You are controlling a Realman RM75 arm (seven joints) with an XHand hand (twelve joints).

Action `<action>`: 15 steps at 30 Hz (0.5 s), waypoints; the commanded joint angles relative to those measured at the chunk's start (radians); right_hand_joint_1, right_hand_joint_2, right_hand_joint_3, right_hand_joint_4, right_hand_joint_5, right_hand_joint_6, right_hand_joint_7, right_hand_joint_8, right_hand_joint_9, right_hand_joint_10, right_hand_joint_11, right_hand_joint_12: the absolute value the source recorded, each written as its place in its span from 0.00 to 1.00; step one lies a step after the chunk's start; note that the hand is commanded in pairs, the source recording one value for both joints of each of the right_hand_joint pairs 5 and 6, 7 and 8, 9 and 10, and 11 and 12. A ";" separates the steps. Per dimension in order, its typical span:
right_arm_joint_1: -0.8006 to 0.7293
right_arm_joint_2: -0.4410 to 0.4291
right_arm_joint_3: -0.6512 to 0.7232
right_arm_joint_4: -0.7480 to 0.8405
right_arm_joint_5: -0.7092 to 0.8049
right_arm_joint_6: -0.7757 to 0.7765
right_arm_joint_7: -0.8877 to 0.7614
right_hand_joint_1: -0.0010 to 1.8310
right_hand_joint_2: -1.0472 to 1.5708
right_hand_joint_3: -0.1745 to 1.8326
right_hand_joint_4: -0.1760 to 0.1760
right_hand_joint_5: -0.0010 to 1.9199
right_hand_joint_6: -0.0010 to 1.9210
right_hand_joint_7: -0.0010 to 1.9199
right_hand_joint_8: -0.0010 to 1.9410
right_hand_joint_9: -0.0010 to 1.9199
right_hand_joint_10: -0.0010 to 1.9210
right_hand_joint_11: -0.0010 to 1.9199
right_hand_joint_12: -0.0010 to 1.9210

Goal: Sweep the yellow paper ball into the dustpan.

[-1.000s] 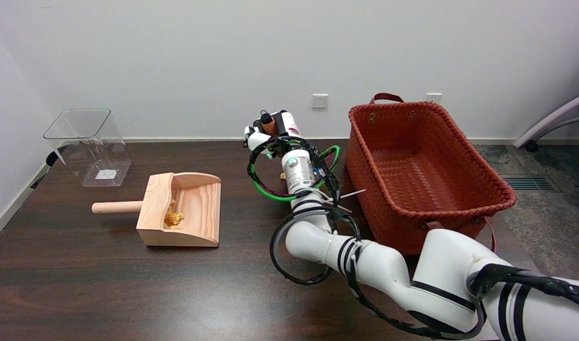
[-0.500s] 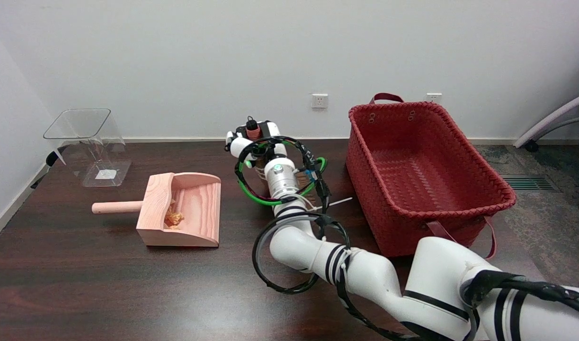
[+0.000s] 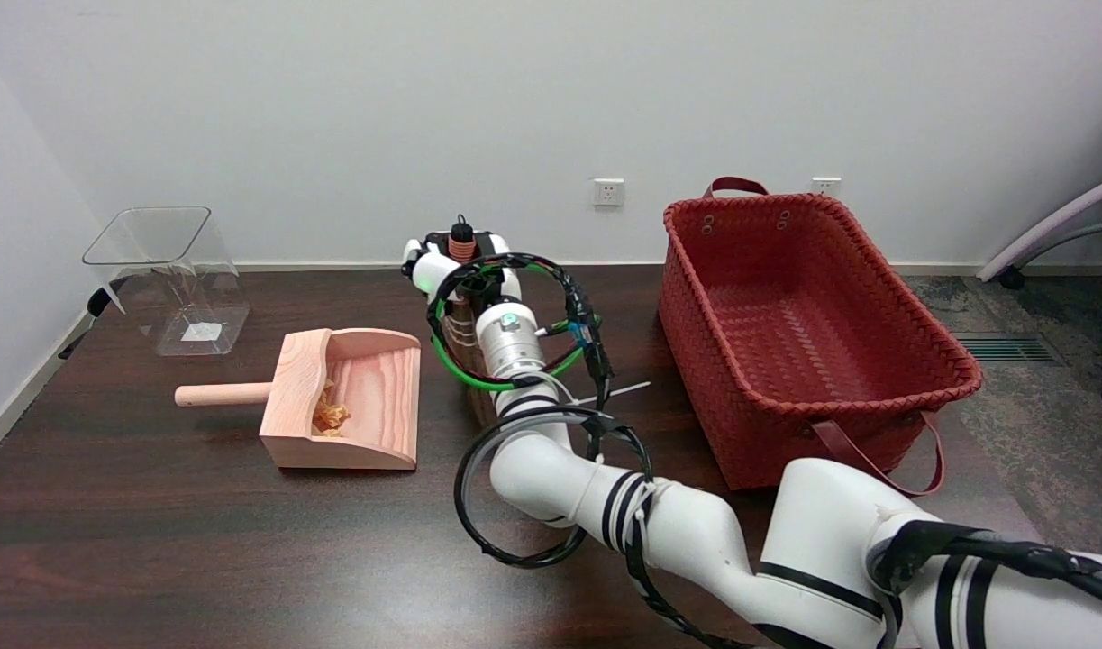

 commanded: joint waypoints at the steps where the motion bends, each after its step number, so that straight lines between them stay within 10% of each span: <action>1: 0.002 -0.016 -0.006 -0.053 0.024 -0.074 0.193 0.75 0.70 0.67 0.50 1.00 1.00 1.00 0.99 1.00 1.00 1.00 1.00; 15: 0.006 -0.033 0.002 -0.098 0.032 -0.150 0.227 0.74 0.71 0.65 0.50 1.00 1.00 1.00 0.99 1.00 1.00 1.00 1.00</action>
